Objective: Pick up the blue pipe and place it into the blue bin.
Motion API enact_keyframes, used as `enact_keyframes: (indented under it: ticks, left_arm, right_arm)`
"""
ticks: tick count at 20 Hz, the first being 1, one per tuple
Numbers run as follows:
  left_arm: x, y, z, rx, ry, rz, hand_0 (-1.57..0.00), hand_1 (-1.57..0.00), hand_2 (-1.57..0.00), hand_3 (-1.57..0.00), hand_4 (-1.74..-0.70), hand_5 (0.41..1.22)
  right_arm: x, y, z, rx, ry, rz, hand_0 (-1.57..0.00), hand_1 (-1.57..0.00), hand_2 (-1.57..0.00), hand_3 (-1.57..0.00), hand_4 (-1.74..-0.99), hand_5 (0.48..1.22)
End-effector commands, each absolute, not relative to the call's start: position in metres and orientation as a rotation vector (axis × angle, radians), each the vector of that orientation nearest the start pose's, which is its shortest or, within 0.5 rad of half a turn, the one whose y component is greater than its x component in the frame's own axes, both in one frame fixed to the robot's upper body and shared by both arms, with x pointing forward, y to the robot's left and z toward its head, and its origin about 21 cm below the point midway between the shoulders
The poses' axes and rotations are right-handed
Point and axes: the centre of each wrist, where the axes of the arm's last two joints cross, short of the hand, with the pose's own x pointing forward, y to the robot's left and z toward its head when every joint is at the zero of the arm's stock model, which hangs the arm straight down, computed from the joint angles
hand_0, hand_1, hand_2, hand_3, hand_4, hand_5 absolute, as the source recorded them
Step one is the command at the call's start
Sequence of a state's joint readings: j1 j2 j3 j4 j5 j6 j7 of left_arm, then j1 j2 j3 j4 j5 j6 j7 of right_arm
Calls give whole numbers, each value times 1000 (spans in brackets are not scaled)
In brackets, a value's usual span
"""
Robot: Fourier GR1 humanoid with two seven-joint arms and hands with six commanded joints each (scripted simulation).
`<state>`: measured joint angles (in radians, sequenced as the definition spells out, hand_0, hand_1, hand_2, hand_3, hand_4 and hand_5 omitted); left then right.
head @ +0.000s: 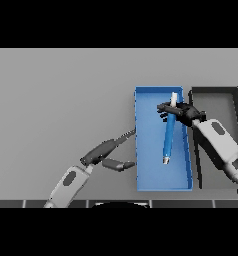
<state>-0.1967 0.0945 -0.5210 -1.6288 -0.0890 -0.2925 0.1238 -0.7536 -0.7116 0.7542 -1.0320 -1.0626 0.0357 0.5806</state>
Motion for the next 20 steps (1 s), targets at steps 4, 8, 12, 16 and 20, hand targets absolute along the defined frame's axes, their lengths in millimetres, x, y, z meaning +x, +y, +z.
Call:
enact_keyframes:
  ticks: [4, 8, 12, 16, 20]
  left_arm:
    - [251, 111, 50, -445, -1555, -907, 1, 1, 1, 1, -878, 488]
    - [251, 110, 51, -443, -1548, -913, 1, 1, 1, 1, -878, 478]
    - [249, 108, 49, -441, -1551, -912, 1, 1, 1, 1, -883, 473]
    - [247, 114, 47, -428, -1543, -912, 1, 1, 1, 1, -885, 478]
    - [242, 109, 48, -443, -1546, -912, 1, 1, 1, 1, -885, 480]
  right_arm:
    - [377, -263, 81, 73, -743, 529, -134, -129, -124, -82, -1150, 914]
    - [377, -260, 80, 52, -748, 579, -194, -91, -54, -33, -1131, 809]
    - [378, -258, 79, 86, -765, 582, -192, -94, -41, -13, -1156, 790]
    - [377, -261, 79, 99, -766, 565, -212, -100, -24, -5, -1152, 804]
    - [378, -259, 80, 96, -769, 586, -212, -100, -24, -5, -1152, 798]
